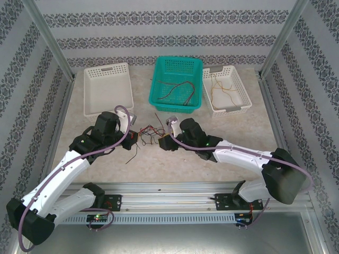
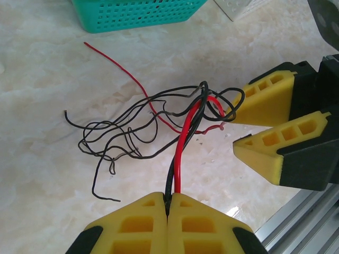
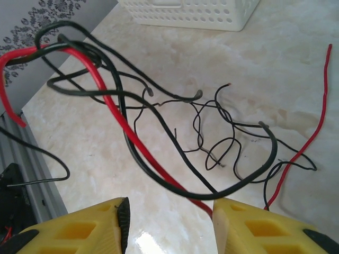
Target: Untangle the cables
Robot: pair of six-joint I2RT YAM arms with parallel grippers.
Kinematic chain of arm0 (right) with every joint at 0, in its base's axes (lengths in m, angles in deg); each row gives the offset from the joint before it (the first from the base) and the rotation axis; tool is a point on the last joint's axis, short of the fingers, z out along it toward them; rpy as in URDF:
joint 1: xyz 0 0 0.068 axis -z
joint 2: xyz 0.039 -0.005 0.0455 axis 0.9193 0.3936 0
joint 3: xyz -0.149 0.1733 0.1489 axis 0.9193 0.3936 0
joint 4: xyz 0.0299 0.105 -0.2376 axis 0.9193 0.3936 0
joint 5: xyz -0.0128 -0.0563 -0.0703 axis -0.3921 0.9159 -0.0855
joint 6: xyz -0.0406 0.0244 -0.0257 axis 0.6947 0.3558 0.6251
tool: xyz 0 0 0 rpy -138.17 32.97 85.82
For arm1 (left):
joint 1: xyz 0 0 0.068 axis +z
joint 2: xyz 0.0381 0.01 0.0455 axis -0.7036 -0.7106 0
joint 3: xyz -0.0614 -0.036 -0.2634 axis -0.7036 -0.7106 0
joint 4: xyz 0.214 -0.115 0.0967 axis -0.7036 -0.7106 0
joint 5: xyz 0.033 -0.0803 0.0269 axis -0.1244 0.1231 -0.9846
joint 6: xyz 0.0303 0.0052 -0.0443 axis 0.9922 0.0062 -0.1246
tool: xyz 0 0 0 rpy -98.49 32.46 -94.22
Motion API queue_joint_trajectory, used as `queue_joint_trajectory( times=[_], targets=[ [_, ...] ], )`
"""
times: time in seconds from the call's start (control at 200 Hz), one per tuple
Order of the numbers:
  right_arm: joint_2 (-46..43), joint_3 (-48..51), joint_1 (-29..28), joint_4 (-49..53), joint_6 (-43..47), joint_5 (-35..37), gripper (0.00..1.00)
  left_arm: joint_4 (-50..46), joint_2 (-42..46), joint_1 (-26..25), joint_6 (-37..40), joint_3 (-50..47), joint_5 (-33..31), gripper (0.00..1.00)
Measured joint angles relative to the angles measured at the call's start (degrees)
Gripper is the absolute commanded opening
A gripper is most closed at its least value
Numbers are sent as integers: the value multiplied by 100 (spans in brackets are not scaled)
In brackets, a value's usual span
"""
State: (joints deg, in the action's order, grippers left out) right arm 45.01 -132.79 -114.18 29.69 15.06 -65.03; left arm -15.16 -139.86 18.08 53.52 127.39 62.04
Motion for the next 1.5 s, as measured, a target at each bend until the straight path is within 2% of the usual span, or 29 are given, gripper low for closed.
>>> queue_joint_trajectory(
  times=[0.495, 0.585, 0.684, 0.844, 1.059, 1.249, 1.499],
  targets=[
    [457, -179, 0, 219, 59, 409, 44, 0, -22, 0, 0, 0, 44, 0],
    [525, -236, 0, 199, 57, 446, 30, 0, -22, 0, 0, 0, 57, 0],
    [597, -245, -2, 140, 52, 446, 1, 0, -22, 0, -2, 0, 59, 0],
    [487, -129, -2, 17, 50, 466, 0, 0, -22, 0, 0, 0, 52, 0],
    [-592, 570, 208, 111, -17, 555, 0, -4, -59, -2, 4, 0, -131, 0],
    [-1810, 1093, 922, 487, -236, 382, 0, -20, -212, -35, 17, 9, -398, 0],
    [-3189, 1196, 1941, 1757, -407, 249, 0, -140, -391, -42, 17, 116, -769, 0]
  ],
)
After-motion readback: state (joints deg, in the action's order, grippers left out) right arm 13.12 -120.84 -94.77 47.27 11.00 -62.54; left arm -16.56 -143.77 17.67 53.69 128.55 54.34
